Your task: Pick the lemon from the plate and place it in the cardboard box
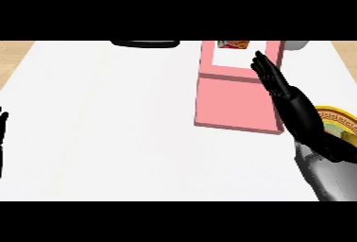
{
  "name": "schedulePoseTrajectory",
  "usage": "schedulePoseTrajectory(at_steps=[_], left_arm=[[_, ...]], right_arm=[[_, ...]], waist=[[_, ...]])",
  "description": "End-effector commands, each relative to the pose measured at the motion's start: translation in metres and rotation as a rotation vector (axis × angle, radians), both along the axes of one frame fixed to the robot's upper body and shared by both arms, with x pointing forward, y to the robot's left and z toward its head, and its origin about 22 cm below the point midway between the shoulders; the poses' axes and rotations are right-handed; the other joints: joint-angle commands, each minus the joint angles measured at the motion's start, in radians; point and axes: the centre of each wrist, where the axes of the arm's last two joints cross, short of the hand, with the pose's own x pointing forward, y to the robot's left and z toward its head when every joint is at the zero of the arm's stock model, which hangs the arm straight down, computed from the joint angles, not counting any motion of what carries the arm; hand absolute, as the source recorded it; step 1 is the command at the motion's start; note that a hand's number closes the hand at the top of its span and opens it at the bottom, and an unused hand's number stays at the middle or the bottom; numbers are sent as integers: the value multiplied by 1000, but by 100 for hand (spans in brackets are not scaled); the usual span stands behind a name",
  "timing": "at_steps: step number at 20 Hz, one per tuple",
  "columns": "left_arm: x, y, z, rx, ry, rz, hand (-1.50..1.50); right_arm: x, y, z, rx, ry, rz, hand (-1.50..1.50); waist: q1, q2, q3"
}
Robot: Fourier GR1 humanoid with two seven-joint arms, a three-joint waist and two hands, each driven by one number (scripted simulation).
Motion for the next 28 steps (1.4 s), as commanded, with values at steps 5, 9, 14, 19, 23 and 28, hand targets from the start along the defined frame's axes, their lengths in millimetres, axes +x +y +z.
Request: schedulePoseTrajectory(at_steps=[5,9,14,19,23,28], left_arm=[[-6,-21,-23,135,92,-147,0],[-15,-37,-38,99,171,-224,0],[7,-61,-35,139,192,-278,0],[14,-87,-47,120,204,-311,0],[22,-68,-34,134,195,-298,0],[20,-77,-38,121,210,-320,0]], right_arm=[[14,-128,48,243,-81,-263,-150],[-10,-200,-2,12,137,-800,150],[-34,-251,-35,237,59,-851,-150],[-60,-296,-19,-145,173,-751,-150],[-65,-318,36,-478,265,-732,-150],[-65,-315,46,-774,515,-548,-150]], waist=[[-72,23,38],[-86,41,38],[-39,23,37],[-28,22,36],[-20,19,34],[-9,18,32]])
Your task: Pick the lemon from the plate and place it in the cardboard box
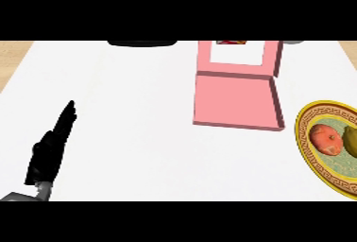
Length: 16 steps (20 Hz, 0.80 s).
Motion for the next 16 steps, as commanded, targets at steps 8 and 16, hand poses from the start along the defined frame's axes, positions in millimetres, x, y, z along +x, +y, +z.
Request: schedulePoseTrajectory(at_steps=[8,16], left_arm=[[1,8,-5,-8,11,0,0],[-11,-4,-3,-21,9,-10,0]], right_arm=[[24,35,-3,-195,445,160,-150],[39,65,-16,-224,480,94,-150]], waist=[[2,-5,0],[5,-4,1]])
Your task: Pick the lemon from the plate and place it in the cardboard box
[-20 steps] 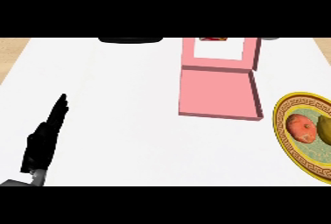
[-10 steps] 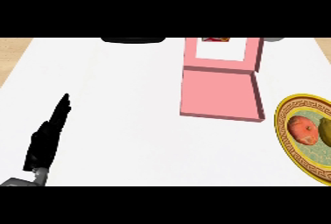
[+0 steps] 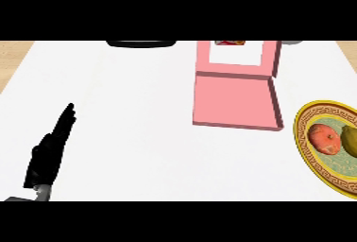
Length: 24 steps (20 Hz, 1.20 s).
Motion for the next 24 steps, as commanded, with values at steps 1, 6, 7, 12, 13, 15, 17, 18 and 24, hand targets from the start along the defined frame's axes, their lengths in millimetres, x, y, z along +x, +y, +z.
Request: schedulePoseTrajectory(at_steps=[1,6,7,12,13,15,17,18,24], left_arm=[[9,-10,4,-1,10,6,0],[-4,-15,5,-2,-6,4,0],[0,-4,-11,8,-9,12,0],[6,1,-5,8,-6,8,0],[7,-1,-4,3,7,-9,0],[3,-12,-3,18,-5,7,0],[-13,-11,-7,15,-5,2,0],[5,-13,5,-7,-1,7,0],[-11,-10,-2,6,5,2,0]], right_arm=[[-6,-1,-11,-23,4,-40,-150],[1,9,-32,-68,75,-45,-150],[15,25,-32,-56,55,-62,-150],[6,16,-38,-62,51,-47,-150],[23,14,-42,-58,71,-57,-150],[14,9,-36,-53,55,-42,-150],[2,-5,-52,-57,58,-45,-150],[3,2,-48,-53,60,-46,-150],[-2,19,-67,-59,63,-47,-150]], waist=[[-5,0,1],[1,0,1],[1,1,0],[-1,1,1],[5,2,1],[1,1,1],[4,1,1],[-1,1,1],[-1,0,1]])
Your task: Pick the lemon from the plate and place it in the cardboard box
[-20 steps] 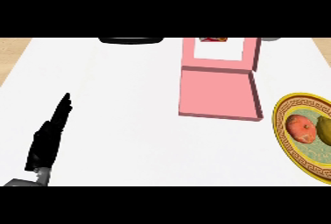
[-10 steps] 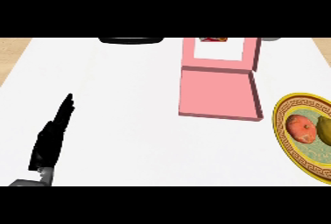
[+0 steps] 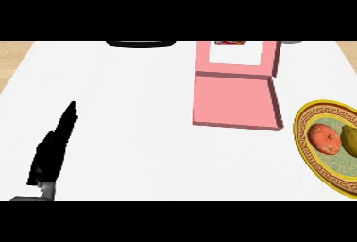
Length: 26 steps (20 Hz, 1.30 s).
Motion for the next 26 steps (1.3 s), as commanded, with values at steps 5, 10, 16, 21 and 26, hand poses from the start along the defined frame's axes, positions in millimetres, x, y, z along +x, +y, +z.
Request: schedulePoseTrajectory(at_steps=[5,10,16,21,26], left_arm=[[2,-16,-18,-7,4,-7,0],[-8,4,3,-11,-10,28,0],[5,16,0,-1,2,-1,0],[5,15,-15,-5,-13,4,0],[-6,-17,-2,-10,-16,-2,0]], right_arm=[[15,7,-25,19,-9,-9,-150],[5,6,-18,2,-8,-10,-150],[14,6,-35,-30,42,23,-150],[11,13,-43,47,39,6,150],[10,-4,-35,-126,-129,8,150]], waist=[[6,2,0],[1,0,0],[3,1,0],[0,1,0],[9,2,1]])
